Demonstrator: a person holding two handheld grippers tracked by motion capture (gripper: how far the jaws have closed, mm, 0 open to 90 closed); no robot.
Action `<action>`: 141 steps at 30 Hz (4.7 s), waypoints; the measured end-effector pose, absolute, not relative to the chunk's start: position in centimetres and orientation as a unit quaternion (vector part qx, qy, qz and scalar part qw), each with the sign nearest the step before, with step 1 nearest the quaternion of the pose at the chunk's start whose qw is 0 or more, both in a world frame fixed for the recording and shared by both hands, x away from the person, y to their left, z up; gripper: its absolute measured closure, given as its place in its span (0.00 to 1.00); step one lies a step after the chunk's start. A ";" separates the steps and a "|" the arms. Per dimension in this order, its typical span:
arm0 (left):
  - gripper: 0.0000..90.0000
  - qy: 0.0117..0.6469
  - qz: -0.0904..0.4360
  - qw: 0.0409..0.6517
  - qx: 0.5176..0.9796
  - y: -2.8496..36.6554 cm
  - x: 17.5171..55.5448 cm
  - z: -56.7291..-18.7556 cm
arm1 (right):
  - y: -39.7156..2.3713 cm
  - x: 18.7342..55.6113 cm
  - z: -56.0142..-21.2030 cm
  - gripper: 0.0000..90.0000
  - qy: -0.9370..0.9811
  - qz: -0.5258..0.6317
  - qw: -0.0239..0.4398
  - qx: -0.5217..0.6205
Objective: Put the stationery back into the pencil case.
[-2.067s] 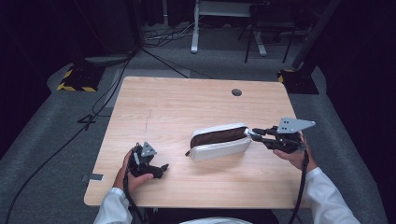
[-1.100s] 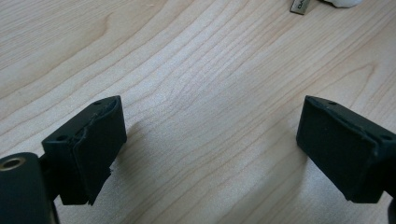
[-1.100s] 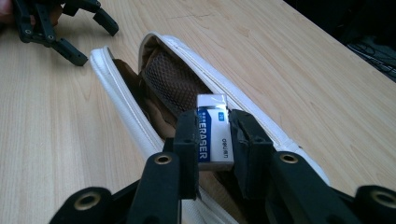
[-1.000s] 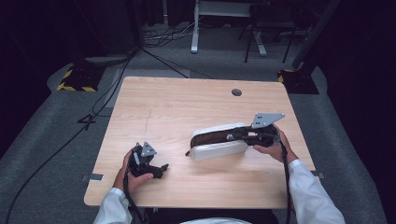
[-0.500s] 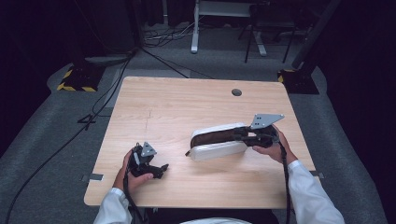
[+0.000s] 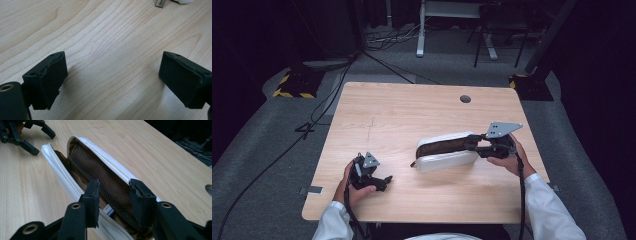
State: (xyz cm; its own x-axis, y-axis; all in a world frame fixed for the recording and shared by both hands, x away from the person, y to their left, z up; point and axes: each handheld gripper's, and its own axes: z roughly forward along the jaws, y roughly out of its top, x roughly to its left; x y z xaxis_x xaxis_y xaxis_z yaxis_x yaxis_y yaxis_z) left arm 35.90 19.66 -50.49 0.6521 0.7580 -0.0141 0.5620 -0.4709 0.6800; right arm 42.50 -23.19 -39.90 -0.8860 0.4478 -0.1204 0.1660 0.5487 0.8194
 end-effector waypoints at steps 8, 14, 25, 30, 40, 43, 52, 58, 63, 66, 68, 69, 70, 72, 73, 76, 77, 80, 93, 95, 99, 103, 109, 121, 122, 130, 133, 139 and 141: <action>0.10 0.391 0.146 0.335 0.845 19.7 35.9 -50.5 | -24.5 42.1 -39.3 0.51 0.857 0.434 0.191 0.201; 0.10 0.391 0.146 0.335 0.845 19.7 35.9 -50.5 | -25.5 41.8 -39.1 0.43 0.856 0.421 0.207 0.216; 0.10 0.391 0.146 0.335 0.845 19.7 35.9 -50.5 | -27.4 41.0 -39.0 0.31 0.844 0.407 0.239 0.257; 0.10 0.391 0.146 0.335 0.845 19.7 35.9 -50.5 | -28.3 40.6 -39.0 0.29 0.838 0.406 0.248 0.269; 0.10 0.391 0.146 0.335 0.845 19.7 35.9 -50.5 | -29.9 39.5 -40.0 0.29 0.845 0.385 0.252 0.275; 0.10 0.391 0.146 0.335 0.845 19.7 35.9 -50.5 | -30.2 39.3 -40.6 0.29 0.849 0.374 0.250 0.277; 0.10 0.391 0.146 0.335 0.845 19.7 35.9 -50.5 | -31.2 38.5 -42.5 0.29 0.855 0.355 0.246 0.287; 0.10 0.391 0.146 0.335 0.845 19.7 35.9 -50.5 | -32.1 38.1 -44.1 0.29 0.861 0.342 0.236 0.294; 0.10 0.391 0.146 0.335 0.845 19.7 35.9 -50.5 | -32.7 37.6 -45.2 0.29 0.865 0.331 0.234 0.296; 0.10 0.391 0.146 0.335 0.845 19.7 35.9 -50.5 | -32.9 37.4 -45.5 0.29 0.865 0.328 0.235 0.297; 0.10 0.391 0.146 0.335 0.845 19.6 35.9 -50.5 | -33.1 37.1 -45.9 0.29 0.867 0.325 0.232 0.297; 0.10 0.391 0.147 0.335 0.845 19.7 35.9 -50.5 | -33.2 36.9 -46.0 0.29 0.868 0.324 0.233 0.295; 0.10 0.391 0.146 0.335 0.845 19.6 35.9 -50.5 | -33.3 36.8 -46.2 0.29 0.869 0.322 0.232 0.295; 0.10 0.391 0.146 0.335 0.845 19.7 35.9 -50.5 | -33.5 36.5 -46.5 0.29 0.870 0.319 0.233 0.296; 0.10 0.391 0.146 0.335 0.845 19.7 35.9 -50.5 | -33.7 36.3 -46.7 0.29 0.870 0.319 0.232 0.297; 0.10 0.391 0.147 0.335 0.845 19.7 35.9 -50.5 | -34.2 35.8 -47.0 0.29 0.868 0.321 0.232 0.300; 0.10 0.391 0.146 0.335 0.845 19.7 35.9 -50.5 | -34.4 35.7 -47.2 0.29 0.867 0.321 0.231 0.302; 0.10 0.391 0.147 0.335 0.845 19.6 35.9 -50.5 | -34.9 35.2 -47.5 0.29 0.866 0.323 0.227 0.307; 0.10 0.391 0.147 0.335 0.845 19.6 35.9 -50.5 | -37.9 33.5 -49.1 0.30 0.849 0.336 0.210 0.349; 0.10 0.391 0.147 0.335 0.845 19.6 35.9 -50.5 | -38.3 33.2 -49.3 0.30 0.845 0.339 0.206 0.357; 0.10 0.391 0.147 0.335 0.845 19.6 35.9 -50.5 | -39.2 33.0 -49.8 0.30 0.837 0.347 0.197 0.373; 0.10 0.391 0.147 0.335 0.845 19.6 35.9 -50.5 | -40.1 32.8 -50.1 0.29 0.829 0.355 0.190 0.388; 0.10 0.392 0.147 0.335 0.844 19.6 35.9 -50.5 | -41.0 32.8 -50.4 0.26 0.817 0.365 0.182 0.408; 0.09 0.396 0.146 0.334 0.843 19.5 35.9 -50.5 | -40.9 32.7 -50.4 0.26 0.815 0.364 0.185 0.411; 0.09 0.396 0.146 0.334 0.843 19.5 35.9 -50.5 | -40.9 32.7 -50.4 0.26 0.815 0.364 0.184 0.412; 0.09 0.396 0.147 0.335 0.842 19.5 35.9 -50.5 | -40.9 32.7 -50.4 0.26 0.814 0.364 0.185 0.413; 0.09 0.396 0.147 0.335 0.842 19.5 35.9 -50.5 | -40.9 32.7 -50.4 0.26 0.814 0.364 0.185 0.413; 0.09 0.396 0.146 0.335 0.843 19.5 35.9 -50.5 | -40.9 32.7 -50.4 0.26 0.814 0.364 0.185 0.414; 0.09 0.396 0.145 0.334 0.843 19.5 35.9 -50.5 | -40.9 32.7 -50.4 0.26 0.814 0.364 0.185 0.413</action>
State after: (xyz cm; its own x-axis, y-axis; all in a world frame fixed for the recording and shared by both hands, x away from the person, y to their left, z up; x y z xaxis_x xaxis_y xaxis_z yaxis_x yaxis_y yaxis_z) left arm 35.88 19.55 -50.51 0.6442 0.7646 -0.0193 0.5702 -0.4632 0.6785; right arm 32.71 -40.88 -50.40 -0.5905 0.8070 -0.0011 0.5379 0.3946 0.7450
